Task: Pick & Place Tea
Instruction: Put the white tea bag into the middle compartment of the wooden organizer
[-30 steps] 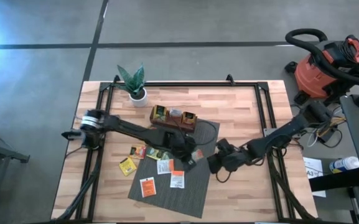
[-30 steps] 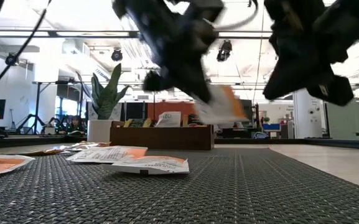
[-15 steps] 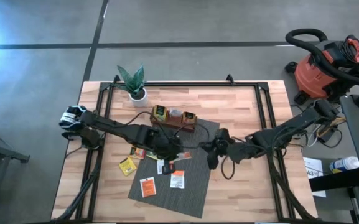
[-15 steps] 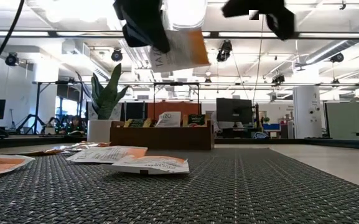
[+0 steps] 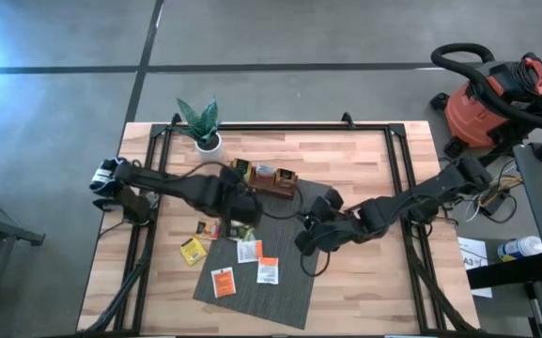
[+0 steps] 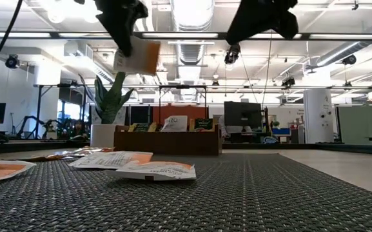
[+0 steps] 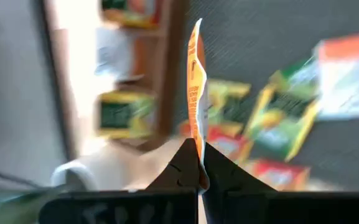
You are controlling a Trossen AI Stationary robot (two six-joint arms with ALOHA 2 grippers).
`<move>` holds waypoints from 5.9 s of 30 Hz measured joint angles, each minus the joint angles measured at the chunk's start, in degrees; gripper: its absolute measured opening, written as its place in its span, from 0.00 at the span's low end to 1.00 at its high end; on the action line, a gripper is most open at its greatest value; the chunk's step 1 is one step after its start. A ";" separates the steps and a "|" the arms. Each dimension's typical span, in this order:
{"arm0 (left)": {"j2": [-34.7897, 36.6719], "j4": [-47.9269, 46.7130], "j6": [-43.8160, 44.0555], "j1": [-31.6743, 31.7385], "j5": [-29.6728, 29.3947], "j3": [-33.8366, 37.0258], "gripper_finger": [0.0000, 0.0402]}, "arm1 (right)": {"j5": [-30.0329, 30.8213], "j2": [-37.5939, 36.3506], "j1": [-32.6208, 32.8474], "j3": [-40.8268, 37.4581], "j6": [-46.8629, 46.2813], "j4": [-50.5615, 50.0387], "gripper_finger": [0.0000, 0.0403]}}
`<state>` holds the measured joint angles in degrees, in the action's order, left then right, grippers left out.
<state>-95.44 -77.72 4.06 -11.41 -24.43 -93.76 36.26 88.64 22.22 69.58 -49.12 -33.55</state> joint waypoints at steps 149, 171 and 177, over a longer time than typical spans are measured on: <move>22.41 63.68 30.38 2.95 28.37 17.03 0.23 | -8.31 -4.49 3.49 -24.99 32.37 90.74 0.02; 19.85 63.98 31.84 3.24 33.90 17.18 0.23 | -8.20 -4.54 3.36 -24.99 32.34 90.93 0.02; 18.87 64.21 31.42 3.31 33.88 17.18 0.20 | -7.66 -4.50 3.28 -24.99 32.18 90.79 0.02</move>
<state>-76.57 -13.50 35.48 -8.10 9.45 -76.58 28.59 84.14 25.50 44.60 -16.95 57.24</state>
